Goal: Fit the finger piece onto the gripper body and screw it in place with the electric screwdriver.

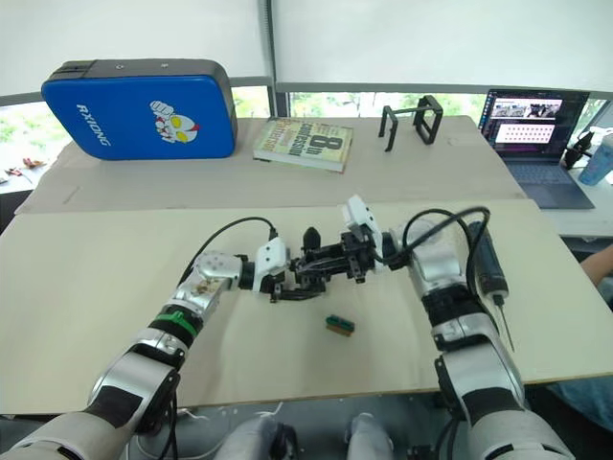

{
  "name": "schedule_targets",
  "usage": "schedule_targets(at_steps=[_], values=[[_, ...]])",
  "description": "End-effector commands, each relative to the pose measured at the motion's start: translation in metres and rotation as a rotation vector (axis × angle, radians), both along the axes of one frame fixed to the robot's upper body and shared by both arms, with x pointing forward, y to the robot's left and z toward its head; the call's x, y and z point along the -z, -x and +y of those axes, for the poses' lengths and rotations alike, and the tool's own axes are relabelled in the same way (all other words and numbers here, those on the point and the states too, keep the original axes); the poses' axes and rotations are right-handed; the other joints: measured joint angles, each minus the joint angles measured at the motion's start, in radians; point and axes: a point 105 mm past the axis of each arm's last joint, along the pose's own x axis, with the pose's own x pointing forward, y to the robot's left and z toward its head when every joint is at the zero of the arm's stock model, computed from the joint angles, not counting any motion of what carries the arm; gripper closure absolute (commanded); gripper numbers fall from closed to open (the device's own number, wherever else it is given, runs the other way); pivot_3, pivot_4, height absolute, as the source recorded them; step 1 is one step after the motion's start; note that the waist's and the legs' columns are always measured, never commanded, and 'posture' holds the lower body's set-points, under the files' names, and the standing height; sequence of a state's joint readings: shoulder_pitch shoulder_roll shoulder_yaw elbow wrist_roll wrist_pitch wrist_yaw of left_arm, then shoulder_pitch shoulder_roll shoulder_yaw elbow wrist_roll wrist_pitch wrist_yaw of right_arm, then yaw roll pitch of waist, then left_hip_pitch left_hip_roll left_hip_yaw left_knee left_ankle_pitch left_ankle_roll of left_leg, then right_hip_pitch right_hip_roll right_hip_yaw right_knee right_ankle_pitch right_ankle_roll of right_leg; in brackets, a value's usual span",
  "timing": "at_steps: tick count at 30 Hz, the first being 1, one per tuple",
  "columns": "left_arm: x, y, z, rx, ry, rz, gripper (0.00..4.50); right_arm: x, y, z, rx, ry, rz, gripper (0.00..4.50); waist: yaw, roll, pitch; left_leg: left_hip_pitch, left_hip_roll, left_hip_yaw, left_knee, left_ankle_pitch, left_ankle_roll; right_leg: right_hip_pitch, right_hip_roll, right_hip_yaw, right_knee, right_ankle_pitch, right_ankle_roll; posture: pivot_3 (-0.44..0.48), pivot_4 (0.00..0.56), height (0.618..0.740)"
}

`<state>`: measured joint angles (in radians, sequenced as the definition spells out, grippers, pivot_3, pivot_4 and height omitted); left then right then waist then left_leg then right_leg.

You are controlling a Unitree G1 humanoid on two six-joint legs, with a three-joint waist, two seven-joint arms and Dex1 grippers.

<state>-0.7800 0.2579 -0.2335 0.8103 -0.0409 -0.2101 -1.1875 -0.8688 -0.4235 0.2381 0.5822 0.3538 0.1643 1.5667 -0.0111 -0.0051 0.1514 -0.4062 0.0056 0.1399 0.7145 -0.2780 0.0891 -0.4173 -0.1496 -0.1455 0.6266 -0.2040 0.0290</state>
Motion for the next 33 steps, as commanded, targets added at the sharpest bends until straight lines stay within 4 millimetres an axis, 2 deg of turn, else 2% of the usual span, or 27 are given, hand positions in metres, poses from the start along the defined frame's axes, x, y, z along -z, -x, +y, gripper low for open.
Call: schedule_targets(at_steps=[1,4,6,9,15,21,29,33], values=[[-0.016,0.0,-0.008,0.045,0.017,-0.062,2.17,0.065,0.008,-0.019,0.034,0.269,0.171,4.16,0.0,0.0,-0.001,0.0,0.0,0.0,0.0,0.0,0.0,0.0,0.0,0.0,0.0,0.0,0.0,0.0,0.15,0.74],[-0.016,0.0,-0.008,0.045,0.014,-0.07,2.17,0.068,0.004,-0.022,0.099,0.256,0.141,4.16,0.0,0.0,-0.003,0.001,0.001,0.0,0.0,0.0,0.0,0.0,0.0,0.0,0.0,0.0,0.0,0.0,0.15,0.74],[-0.016,0.001,-0.008,0.046,0.014,-0.07,2.17,0.066,-0.002,-0.024,0.188,0.225,0.112,4.16,0.0,0.0,-0.005,0.002,0.002,0.0,0.0,0.0,0.0,0.002,0.0,0.0,0.0,0.0,0.0,0.0,0.15,0.74],[-0.017,0.0,-0.007,0.036,0.028,-0.059,2.17,0.062,-0.001,-0.027,0.234,0.2,0.106,4.16,-0.001,0.0,-0.006,0.003,0.002,0.0,0.0,0.0,0.0,0.002,-0.001,0.0,0.0,0.0,0.0,0.0,0.15,0.74],[-0.017,-0.001,-0.007,0.035,0.026,-0.061,2.17,0.062,-0.003,-0.032,0.239,0.238,0.083,4.16,0.0,0.001,-0.006,0.003,0.003,0.0,0.0,0.0,0.0,0.001,-0.002,0.0,0.0,0.0,-0.001,0.0,0.15,0.74],[-0.018,-0.001,-0.008,0.038,0.025,-0.065,2.17,0.054,-0.002,-0.027,0.195,0.227,0.077,4.16,0.0,0.001,-0.006,0.002,0.003,0.0,0.0,0.0,0.0,0.001,-0.002,0.0,0.0,0.0,-0.001,0.0,0.15,0.74],[-0.017,0.0,-0.01,0.044,0.029,-0.063,2.17,0.072,-0.001,-0.029,0.177,0.346,0.13,4.16,-0.001,0.001,-0.006,0.002,0.003,0.0,0.0,0.0,0.0,0.001,-0.002,0.0,0.0,0.0,-0.001,0.0,0.15,0.74],[-0.017,0.001,-0.01,0.044,0.029,-0.062,2.17,0.074,-0.005,-0.03,0.19,0.353,0.122,4.16,-0.001,0.001,-0.006,0.003,0.003,0.0,0.0,0.0,0.0,0.002,-0.002,0.0,0.0,0.0,-0.001,0.0,0.15,0.74]])
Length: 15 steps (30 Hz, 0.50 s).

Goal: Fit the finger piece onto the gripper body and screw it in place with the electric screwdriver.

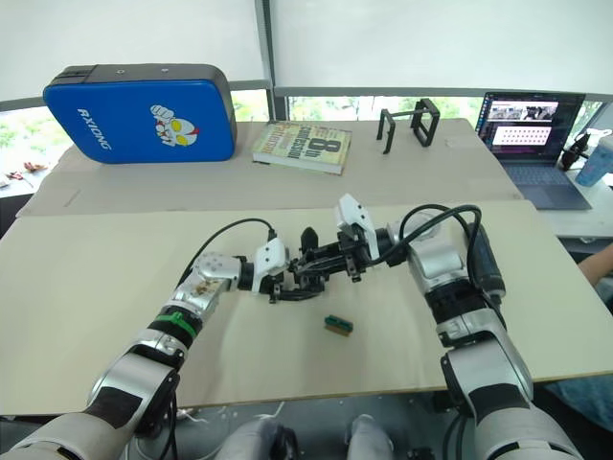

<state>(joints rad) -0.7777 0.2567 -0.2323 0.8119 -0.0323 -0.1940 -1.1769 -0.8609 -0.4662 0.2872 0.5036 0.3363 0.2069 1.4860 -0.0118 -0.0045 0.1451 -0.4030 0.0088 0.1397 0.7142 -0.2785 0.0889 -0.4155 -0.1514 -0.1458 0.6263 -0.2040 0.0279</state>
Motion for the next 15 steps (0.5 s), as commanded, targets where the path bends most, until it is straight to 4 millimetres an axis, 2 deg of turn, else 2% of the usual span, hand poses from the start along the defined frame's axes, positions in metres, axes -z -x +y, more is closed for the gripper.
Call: schedule_targets(at_steps=[1,6,9,10,13,15], values=[[-0.02,0.002,-0.011,0.06,0.037,-0.075,2.17,0.071,-0.003,-0.028,0.147,0.265,0.156,4.16,0.0,0.0,0.0,0.0,0.0,0.0,0.0,0.0,0.0,0.0,0.0,0.0,0.0,0.0,0.0,0.0,0.15,0.74],[-0.018,0.002,-0.01,0.057,0.034,-0.075,2.17,0.067,-0.002,-0.028,0.14,0.253,0.173,4.16,0.0,0.0,0.0,0.0,0.0,0.0,0.0,0.0,0.0,0.0,-0.001,0.0,0.0,0.0,0.0,0.0,0.15,0.74],[-0.018,0.002,-0.011,0.058,0.035,-0.075,2.17,0.061,-0.002,-0.026,0.122,0.215,0.118,4.16,0.0,0.0,0.0,0.0,0.0,0.0,0.0,0.0,0.0,0.0,-0.002,0.0,0.0,0.0,0.0,0.0,0.15,0.74],[-0.018,0.002,-0.011,0.059,0.035,-0.075,2.17,0.057,-0.003,-0.024,0.126,0.192,0.1,4.16,0.0,0.0,0.0,0.0,0.0,0.0,0.0,0.0,0.0,0.0,-0.002,0.0,0.0,0.0,0.0,0.0,0.15,0.74],[-0.017,0.002,-0.012,0.059,0.036,-0.072,2.17,0.028,-0.009,-0.017,0.142,0.068,0.052,4.16,0.001,0.0,0.0,0.0,0.0,0.0,0.0,0.0,0.0,-0.001,-0.004,-0.001,0.0,0.0,0.0,0.0,0.15,0.74],[-0.016,0.002,-0.013,0.057,0.036,-0.068,2.17,0.005,-0.005,-0.018,0.108,0.007,0.027,3.13,0.001,0.0,0.0,-0.002,0.0,0.001,0.0,0.0,0.0,-0.002,-0.005,-0.001,0.0,0.0,0.0,0.0,0.15,0.74]])
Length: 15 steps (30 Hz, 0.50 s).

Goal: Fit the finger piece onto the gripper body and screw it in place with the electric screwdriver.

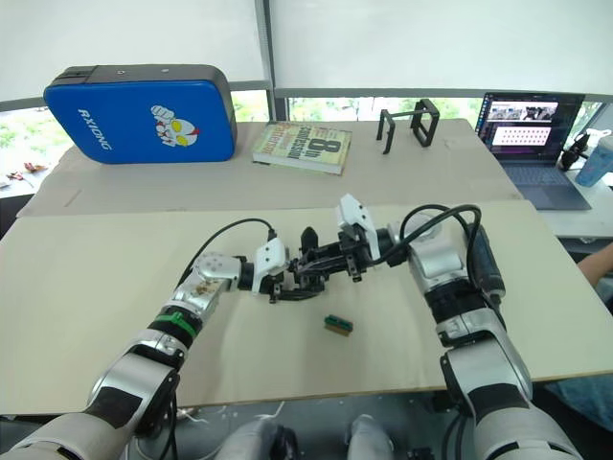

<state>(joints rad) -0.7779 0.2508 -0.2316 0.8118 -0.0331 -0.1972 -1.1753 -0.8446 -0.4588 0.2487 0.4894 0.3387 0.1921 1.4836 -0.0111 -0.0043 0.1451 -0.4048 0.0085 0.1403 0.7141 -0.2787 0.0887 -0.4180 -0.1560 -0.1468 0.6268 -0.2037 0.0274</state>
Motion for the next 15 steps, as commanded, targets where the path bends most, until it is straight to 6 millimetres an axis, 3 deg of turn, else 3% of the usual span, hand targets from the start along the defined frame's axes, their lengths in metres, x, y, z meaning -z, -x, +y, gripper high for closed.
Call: schedule_targets(at_steps=[1,4,13,15], values=[[-0.015,0.001,-0.01,0.052,0.029,-0.064,2.17,-0.001,-0.003,-0.017,0.083,0.026,0.027,2.87,0.003,0.0,0.0,-0.002,0.0,0.0,0.0,0.0,0.0,-0.002,-0.001,0.0,0.001,0.0,0.0,0.0,0.15,0.74],[-0.013,0.0,-0.011,0.052,0.026,-0.061,2.17,-0.024,0.004,-0.028,0.069,0.029,-0.035,1.79,0.008,0.002,0.002,-0.01,-0.003,0.0,0.0,0.0,0.001,-0.008,-0.004,-0.002,0.0,0.0,0.0,0.0,0.15,0.74],[-0.006,-0.003,-0.011,0.033,0.013,-0.021,2.17,-0.05,0.02,-0.08,0.166,0.117,-0.11,1.78,0.016,0.003,0.005,-0.012,-0.009,-0.001,0.001,-0.001,0.007,-0.006,-0.006,-0.005,-0.004,0.002,0.004,0.0,0.15,0.74],[-0.005,-0.002,-0.004,0.028,0.014,0.002,1.11,-0.056,0.02,-0.097,0.252,0.146,-0.106,1.78,0.019,0.003,0.005,-0.012,-0.009,-0.001,0.001,-0.002,0.008,-0.006,-0.007,-0.005,-0.004,0.002,0.004,0.0,0.15,0.74]])
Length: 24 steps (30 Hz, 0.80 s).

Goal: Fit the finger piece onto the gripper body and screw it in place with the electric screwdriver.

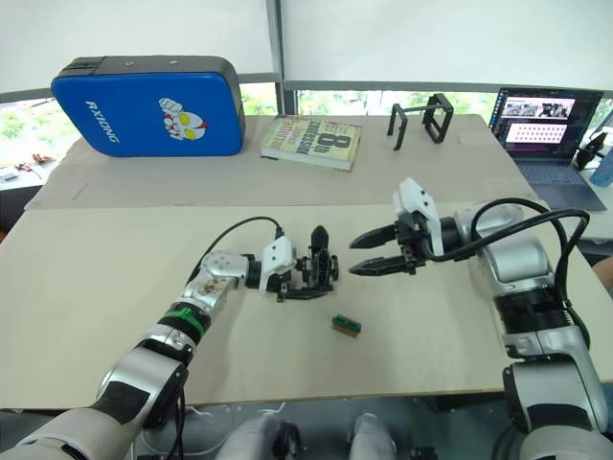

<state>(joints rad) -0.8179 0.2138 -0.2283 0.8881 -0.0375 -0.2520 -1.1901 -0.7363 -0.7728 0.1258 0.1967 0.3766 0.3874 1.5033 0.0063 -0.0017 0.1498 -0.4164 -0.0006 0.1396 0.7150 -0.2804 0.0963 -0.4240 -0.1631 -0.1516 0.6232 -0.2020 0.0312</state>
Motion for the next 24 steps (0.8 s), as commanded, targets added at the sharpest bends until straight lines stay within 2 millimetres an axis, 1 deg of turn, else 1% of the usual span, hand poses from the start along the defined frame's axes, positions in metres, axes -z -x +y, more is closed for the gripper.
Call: schedule_targets(at_steps=[1,2,3,5,6,8,10,11,13,14,16,18,19,21,24], values=[[-0.003,-0.002,0.013,-0.02,-0.004,0.023,0.75,-0.024,0.003,-0.029,0.137,0.028,-0.051,1.78,0.001,0.0,0.001,0.0,0.0,0.0,0.0,0.0,0.0,0.0,0.0,0.0,0.0,0.0,0.0,0.0,0.15,0.74],[-0.005,-0.003,0.019,-0.037,0.007,0.032,0.26,-0.025,0.003,-0.038,0.189,0.058,-0.035,1.78,0.0,0.0,0.001,0.0,0.0,0.0,0.0,0.0,0.0,-0.001,0.0,0.0,0.0,0.0,0.0,0.0,0.15,0.74],[-0.009,-0.003,0.027,-0.052,0.02,0.035,0.02,-0.024,0.005,-0.049,0.245,0.095,-0.002,1.53,0.0,0.0,0.001,0.0,0.0,0.0,0.0,0.0,0.0,-0.001,0.0,0.0,0.0,0.0,0.0,0.0,0.15,0.74],[-0.018,0.004,0.044,-0.063,0.04,0.041,0.0,-0.024,0.008,-0.071,0.384,0.147,0.05,0.97,-0.004,0.0,0.001,0.0,0.001,0.0,0.0,0.0,0.0,-0.001,-0.001,0.001,-0.001,0.0,0.0,0.0,0.15,0.74],[-0.022,0.01,0.053,-0.057,0.042,0.043,0.0,-0.023,0.005,-0.085,0.481,0.171,0.07,0.6,-0.008,0.0,0.001,0.0,0.002,0.0,-0.001,0.0,0.0,-0.001,-0.003,0.001,-0.001,0.0,-0.001,0.0,0.15,0.74],[-0.033,0.028,0.066,-0.038,0.042,0.052,0.0,-0.02,0.0,-0.113,0.67,0.229,0.105,0.01,-0.019,0.001,0.002,0.0,0.004,0.0,-0.001,0.0,-0.001,-0.001,-0.002,0.001,-0.003,-0.001,-0.001,0.0,0.15,0.74],[-0.051,0.05,0.075,-0.008,0.046,0.066,0.0,-0.014,-0.007,-0.151,0.869,0.326,0.093,0.01,-0.02,0.001,0.003,0.0,0.004,0.0,-0.001,0.0,-0.001,0.0,-0.002,0.001,-0.003,-0.001,-0.001,0.0,0.15,0.74],[-0.059,0.059,0.076,0.005,0.045,0.073,0.0,-0.013,-0.007,-0.164,0.93,0.357,0.093,0.01,-0.02,0.001,0.003,0.0,0.004,0.0,-0.001,0.0,-0.001,-0.001,-0.002,0.001,-0.003,-0.001,-0.001,0.0,0.15,0.74],[-0.086,0.081,0.078,0.044,0.046,0.071,0.0,-0.002,-0.004,-0.192,1.068,0.39,0.177,0.01,-0.015,0.002,0.005,0.0,0.003,0.0,-0.001,-0.002,-0.004,0.001,-0.003,0.002,-0.004,-0.001,-0.001,0.0,0.15,0.74],[-0.097,0.09,0.077,0.061,0.045,0.074,0.0,0.003,-0.003,-0.203,1.123,0.399,0.212,0.01,-0.013,0.002,0.005,0.0,0.003,0.0,-0.001,-0.004,-0.007,0.0,-0.003,0.002,-0.004,-0.001,0.0,0.0,0.15,0.74],[-0.113,0.103,0.074,0.088,0.045,0.079,0.0,0.012,-0.003,-0.216,1.189,0.422,0.249,0.01,-0.01,0.003,0.005,0.0,0.003,-0.002,-0.001,-0.004,-0.007,0.002,-0.002,0.003,-0.006,-0.001,0.0,0.0,0.15,0.74],[-0.127,0.115,0.072,0.117,0.046,0.079,0.0,0.02,-0.005,-0.222,1.223,0.438,0.277,0.01,-0.013,0.006,0.006,0.0,0.001,-0.001,-0.001,-0.003,-0.006,0.002,0.001,0.002,-0.006,-0.002,0.002,0.0,0.15,0.74],[-0.132,0.118,0.07,0.124,0.048,0.08,0.0,0.022,-0.007,-0.224,1.239,0.438,0.287,0.01,-0.018,0.006,0.006,0.0,0.001,-0.001,-0.001,0.0,-0.001,0.002,0.002,0.003,-0.005,-0.002,0.003,0.0,0.15,0.74],[-0.149,0.127,0.066,0.158,0.062,0.062,0.0,0.033,-0.013,-0.225,1.283,0.407,0.357,0.01,-0.02,0.006,0.007,0.001,0.0,0.0,-0.002,0.0,-0.001,0.003,0.004,0.003,-0.004,-0.003,0.004,0.0,0.15,0.74],[-0.159,0.133,0.063,0.182,0.075,0.063,0.0,0.044,-0.02,-0.222,1.299,0.372,0.423,0.01,-0.023,0.006,0.007,0.001,0.001,0.0,-0.002,0.001,-0.003,0.003,0.007,0.003,-0.003,-0.003,0.004,0.0,0.15,0.74]])
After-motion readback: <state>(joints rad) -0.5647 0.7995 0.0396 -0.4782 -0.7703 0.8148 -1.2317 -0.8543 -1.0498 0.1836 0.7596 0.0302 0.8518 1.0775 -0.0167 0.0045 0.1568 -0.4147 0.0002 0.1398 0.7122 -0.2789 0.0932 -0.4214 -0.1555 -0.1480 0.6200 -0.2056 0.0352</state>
